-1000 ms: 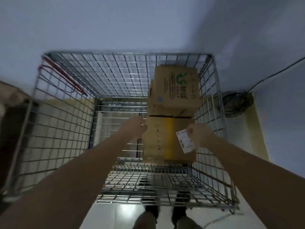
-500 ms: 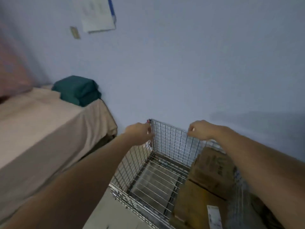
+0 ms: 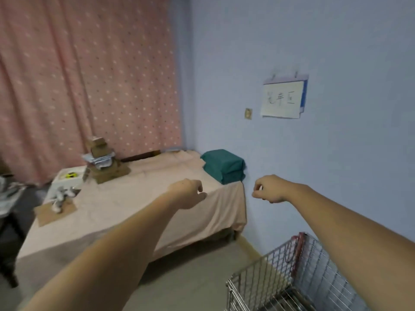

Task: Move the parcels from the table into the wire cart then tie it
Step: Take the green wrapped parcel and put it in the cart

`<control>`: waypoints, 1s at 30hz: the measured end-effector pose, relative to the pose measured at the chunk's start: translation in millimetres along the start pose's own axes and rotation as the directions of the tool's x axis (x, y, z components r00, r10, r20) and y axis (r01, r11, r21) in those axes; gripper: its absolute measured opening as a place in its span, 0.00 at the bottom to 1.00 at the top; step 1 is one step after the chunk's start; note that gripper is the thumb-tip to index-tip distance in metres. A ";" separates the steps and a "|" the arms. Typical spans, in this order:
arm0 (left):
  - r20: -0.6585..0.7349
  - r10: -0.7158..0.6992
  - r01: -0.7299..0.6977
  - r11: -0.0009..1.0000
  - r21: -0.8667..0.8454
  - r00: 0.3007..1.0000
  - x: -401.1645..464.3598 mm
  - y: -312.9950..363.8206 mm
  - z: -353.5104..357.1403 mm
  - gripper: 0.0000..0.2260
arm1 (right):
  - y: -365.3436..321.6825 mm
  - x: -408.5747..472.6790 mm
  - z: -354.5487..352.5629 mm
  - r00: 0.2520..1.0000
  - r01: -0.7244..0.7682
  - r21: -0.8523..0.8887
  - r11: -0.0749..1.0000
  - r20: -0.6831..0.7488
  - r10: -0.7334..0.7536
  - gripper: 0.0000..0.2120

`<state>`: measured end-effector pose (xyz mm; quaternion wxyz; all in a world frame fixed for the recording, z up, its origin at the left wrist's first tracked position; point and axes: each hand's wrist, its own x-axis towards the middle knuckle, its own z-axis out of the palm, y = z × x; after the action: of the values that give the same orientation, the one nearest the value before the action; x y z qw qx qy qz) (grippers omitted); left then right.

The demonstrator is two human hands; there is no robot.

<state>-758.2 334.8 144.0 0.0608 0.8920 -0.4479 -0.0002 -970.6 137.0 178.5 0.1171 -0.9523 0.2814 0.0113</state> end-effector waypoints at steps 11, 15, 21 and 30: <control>-0.015 -0.044 0.045 0.998 0.040 0.999 35.8 -139.5 -24.3 0.19 | -91.3 98.0 11.8 1.000 -0.005 0.023 1.000 0.002 0.005 0.13; -0.008 -0.027 0.028 0.994 0.103 1.000 71.3 -157.2 -23.3 0.20 | -97.5 137.5 10.8 1.000 -0.004 0.001 1.000 0.014 0.004 0.13; -0.004 -0.027 0.027 0.994 0.108 1.000 130.4 -168.0 -23.8 0.21 | -98.1 201.3 6.1 1.000 0.005 0.001 1.000 0.013 -0.005 0.13; 0.015 -0.016 0.015 0.998 0.065 1.000 224.4 -201.7 -19.2 0.20 | -101.2 293.0 4.4 0.999 0.001 0.021 1.000 0.040 -0.002 0.13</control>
<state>-461.6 276.8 153.3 0.0284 0.8969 -0.4412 0.0067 -669.4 64.1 170.6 0.1329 -0.9509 0.2783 0.0271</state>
